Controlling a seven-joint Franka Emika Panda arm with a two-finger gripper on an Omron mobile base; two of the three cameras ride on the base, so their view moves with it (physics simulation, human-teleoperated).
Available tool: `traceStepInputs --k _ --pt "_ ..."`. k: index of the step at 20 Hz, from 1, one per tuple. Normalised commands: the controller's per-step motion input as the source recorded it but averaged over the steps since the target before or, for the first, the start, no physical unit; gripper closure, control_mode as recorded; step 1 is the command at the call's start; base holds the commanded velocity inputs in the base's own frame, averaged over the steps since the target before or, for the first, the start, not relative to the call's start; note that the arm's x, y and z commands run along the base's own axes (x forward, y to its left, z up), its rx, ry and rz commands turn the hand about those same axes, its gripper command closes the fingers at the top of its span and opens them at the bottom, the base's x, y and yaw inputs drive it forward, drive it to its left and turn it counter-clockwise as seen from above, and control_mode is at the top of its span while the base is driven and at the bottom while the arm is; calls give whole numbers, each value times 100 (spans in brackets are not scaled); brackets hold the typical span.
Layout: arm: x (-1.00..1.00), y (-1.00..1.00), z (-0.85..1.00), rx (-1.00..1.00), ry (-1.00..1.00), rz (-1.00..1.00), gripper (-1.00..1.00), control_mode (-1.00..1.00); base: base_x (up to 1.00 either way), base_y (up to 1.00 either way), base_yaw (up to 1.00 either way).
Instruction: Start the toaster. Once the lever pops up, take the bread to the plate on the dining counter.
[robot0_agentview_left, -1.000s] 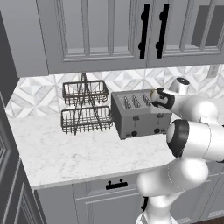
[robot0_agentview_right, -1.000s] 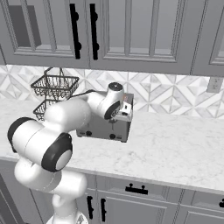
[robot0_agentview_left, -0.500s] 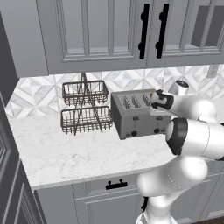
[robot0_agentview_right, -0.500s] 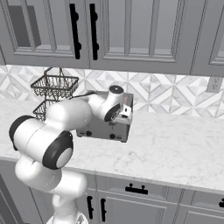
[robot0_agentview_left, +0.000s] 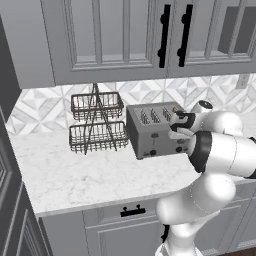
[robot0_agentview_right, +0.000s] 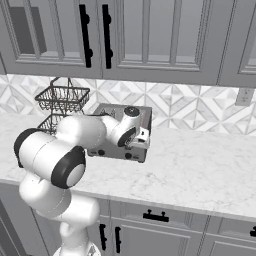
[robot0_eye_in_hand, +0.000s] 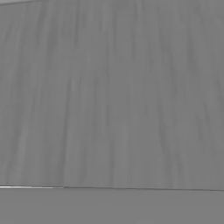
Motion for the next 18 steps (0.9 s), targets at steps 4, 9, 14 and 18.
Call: traceStepInputs --k 4,9,14,18 --pt "0 24 -77 0 0 0 100 -100 0 0 0" --pt "0 3 -13 0 -1 1 100 -100 0 0 0" --pt "-18 0 35 0 -6 0 100 -100 0 0 0" --pt "-8 0 60 0 -3 0 100 -100 0 0 0"
